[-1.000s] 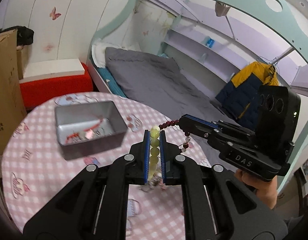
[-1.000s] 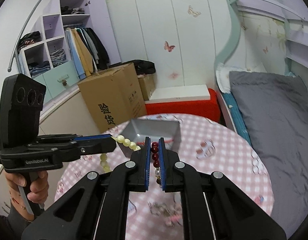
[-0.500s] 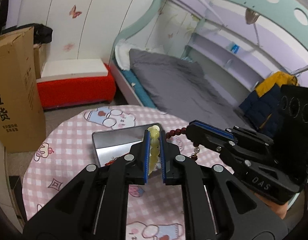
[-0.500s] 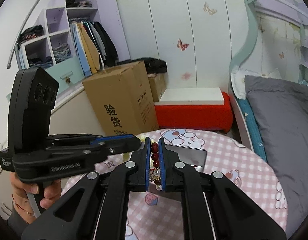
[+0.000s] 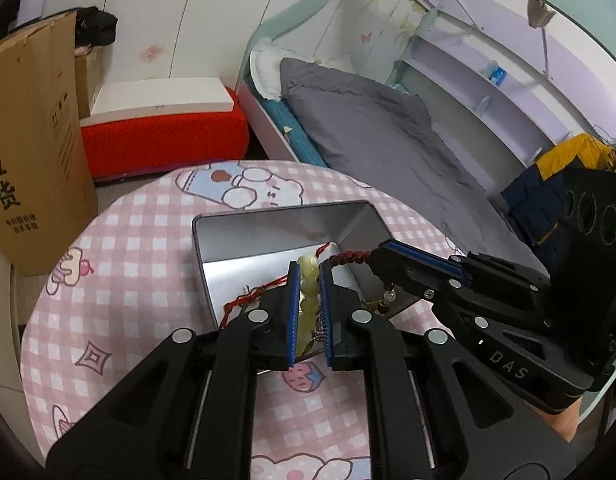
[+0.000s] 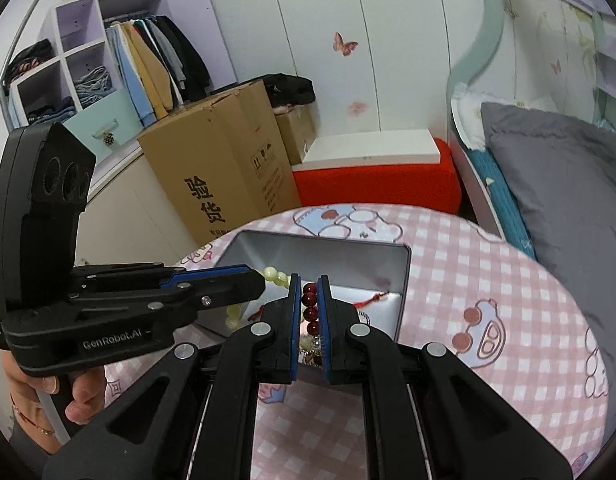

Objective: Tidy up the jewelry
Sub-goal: 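Carry both bracelets over the grey box and open both grippers, then grasp the pearl charm with the left gripper while the right gripper grasps the pink heart charm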

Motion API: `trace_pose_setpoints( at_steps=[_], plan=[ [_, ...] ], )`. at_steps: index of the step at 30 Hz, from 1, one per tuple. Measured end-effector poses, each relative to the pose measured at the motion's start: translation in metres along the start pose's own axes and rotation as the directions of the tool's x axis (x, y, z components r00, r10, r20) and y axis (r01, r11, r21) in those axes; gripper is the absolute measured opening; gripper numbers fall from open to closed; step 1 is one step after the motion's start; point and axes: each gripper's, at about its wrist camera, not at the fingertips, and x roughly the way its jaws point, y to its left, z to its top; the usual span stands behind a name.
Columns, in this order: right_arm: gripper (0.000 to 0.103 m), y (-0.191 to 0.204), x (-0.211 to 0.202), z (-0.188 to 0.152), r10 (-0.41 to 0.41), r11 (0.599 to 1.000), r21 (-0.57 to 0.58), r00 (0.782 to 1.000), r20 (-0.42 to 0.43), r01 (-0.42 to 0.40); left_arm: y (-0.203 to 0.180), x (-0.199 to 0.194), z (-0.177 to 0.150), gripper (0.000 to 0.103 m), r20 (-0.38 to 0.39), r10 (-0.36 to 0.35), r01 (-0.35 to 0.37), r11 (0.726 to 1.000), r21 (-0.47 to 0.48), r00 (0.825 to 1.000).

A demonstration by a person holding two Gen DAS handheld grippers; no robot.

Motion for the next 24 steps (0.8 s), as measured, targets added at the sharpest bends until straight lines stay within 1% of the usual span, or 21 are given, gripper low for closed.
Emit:
trace_pose_setpoints(
  at_steps=[3,4,6,7,9,11,13,16,17,21,24],
  plan=[
    [0.010,0.000,-0.006,-0.001,-0.005,1.000,0.010,1.000,0.008,0.005,0.001,-0.002,-0.002,0.011,-0.004,0.011,-0.011,1.000,-0.014,1.000],
    [0.011,-0.001,-0.010,0.000,-0.008,1.000,0.011,1.000,0.013,0.008,0.001,-0.003,-0.002,0.015,-0.007,0.010,-0.010,1.000,-0.017,1.000],
    [0.015,-0.003,-0.019,0.000,-0.010,1.000,0.014,1.000,0.025,0.009,-0.001,-0.008,-0.004,0.038,-0.007,0.012,-0.013,1.000,-0.018,1.000],
    [0.018,-0.004,-0.022,0.000,-0.011,1.000,0.015,0.999,0.030,0.010,-0.004,-0.013,-0.006,0.067,0.009,0.023,-0.023,1.000,-0.013,1.000],
    [0.019,-0.004,-0.037,-0.002,-0.015,1.000,0.018,0.999,0.050,0.014,-0.008,-0.023,-0.009,0.069,0.051,0.033,-0.032,0.999,-0.003,0.998],
    [0.020,-0.004,-0.050,-0.005,-0.020,1.000,0.011,0.998,0.060,0.020,-0.015,-0.031,-0.013,0.069,0.051,0.035,-0.036,0.999,0.018,0.998],
    [0.021,-0.005,-0.067,-0.011,-0.039,0.999,0.011,0.996,0.075,0.038,-0.023,-0.040,-0.017,0.069,0.071,0.056,-0.059,0.998,0.037,0.996],
    [0.023,-0.007,-0.085,-0.021,-0.051,0.999,0.018,0.995,0.086,0.050,-0.038,-0.055,-0.027,0.069,0.090,0.055,-0.060,0.996,0.065,0.994],
    [0.024,-0.008,-0.093,-0.027,-0.060,0.998,0.017,0.994,0.089,0.059,-0.044,-0.059,-0.031,0.069,0.097,0.065,-0.073,0.994,0.078,0.993],
    [0.028,-0.011,-0.113,-0.050,-0.095,0.995,0.023,0.992,0.080,0.093,-0.064,-0.068,-0.050,0.069,0.100,0.082,-0.094,0.989,0.118,0.992],
    [0.031,-0.010,-0.120,-0.073,-0.125,0.992,0.022,0.991,0.049,0.124,-0.077,-0.067,-0.066,0.069,0.084,0.093,-0.105,0.983,0.148,0.992]
  ],
)
